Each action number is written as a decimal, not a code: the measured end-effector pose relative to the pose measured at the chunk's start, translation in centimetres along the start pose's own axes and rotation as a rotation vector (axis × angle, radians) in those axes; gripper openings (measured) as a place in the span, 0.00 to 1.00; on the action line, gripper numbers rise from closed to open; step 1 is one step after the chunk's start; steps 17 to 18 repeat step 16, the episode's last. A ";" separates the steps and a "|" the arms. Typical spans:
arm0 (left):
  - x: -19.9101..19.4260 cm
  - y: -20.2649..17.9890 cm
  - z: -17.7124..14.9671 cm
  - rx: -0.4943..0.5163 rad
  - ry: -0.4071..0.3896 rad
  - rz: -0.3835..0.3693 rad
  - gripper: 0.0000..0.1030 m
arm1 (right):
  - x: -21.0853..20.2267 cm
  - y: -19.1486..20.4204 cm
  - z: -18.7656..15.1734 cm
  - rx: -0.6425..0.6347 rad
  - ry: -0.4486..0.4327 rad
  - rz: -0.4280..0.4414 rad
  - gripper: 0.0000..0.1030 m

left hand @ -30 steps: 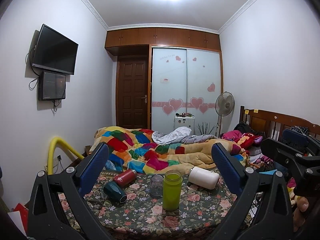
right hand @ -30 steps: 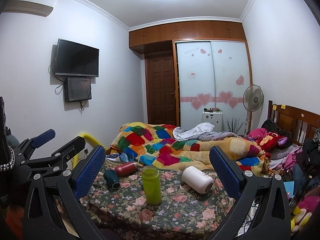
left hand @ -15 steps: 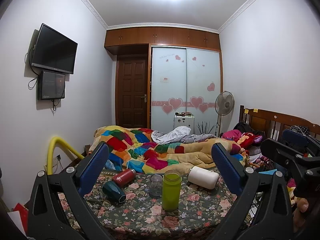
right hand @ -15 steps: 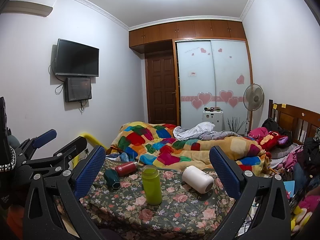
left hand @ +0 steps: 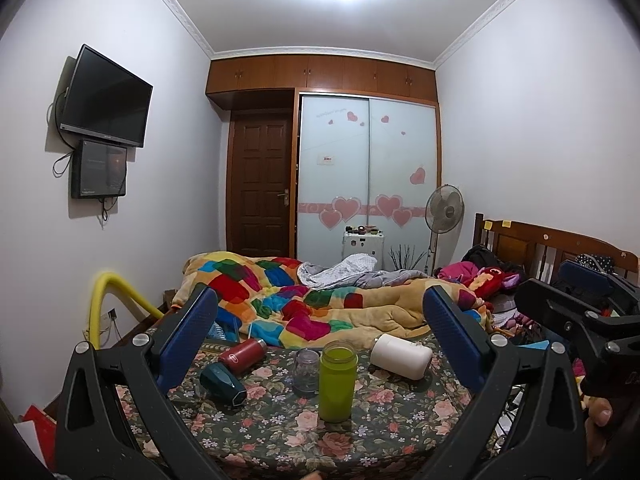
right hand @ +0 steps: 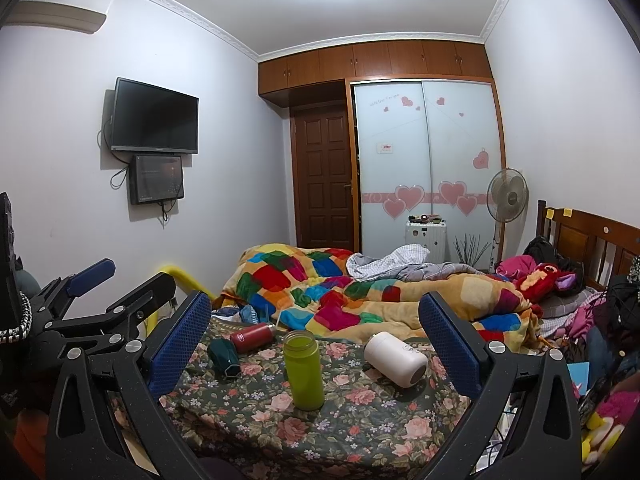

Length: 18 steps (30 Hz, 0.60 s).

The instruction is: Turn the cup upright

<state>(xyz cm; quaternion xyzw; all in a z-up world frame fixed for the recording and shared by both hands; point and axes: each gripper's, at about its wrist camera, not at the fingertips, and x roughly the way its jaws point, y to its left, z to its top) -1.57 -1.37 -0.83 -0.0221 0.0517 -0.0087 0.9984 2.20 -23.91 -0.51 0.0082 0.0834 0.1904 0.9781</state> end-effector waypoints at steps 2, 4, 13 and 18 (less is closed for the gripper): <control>0.0 0.0 0.0 0.001 0.001 0.001 1.00 | 0.0 0.0 0.0 -0.001 0.001 0.000 1.00; -0.1 0.1 0.0 -0.001 0.001 0.003 1.00 | 0.0 0.0 0.0 0.000 0.001 0.000 1.00; 0.4 0.3 -0.3 -0.015 0.016 -0.003 1.00 | 0.3 0.1 -0.1 -0.002 0.010 -0.002 1.00; 0.7 0.7 -0.6 -0.022 0.025 0.002 1.00 | 0.8 0.3 -0.2 -0.004 0.022 -0.003 1.00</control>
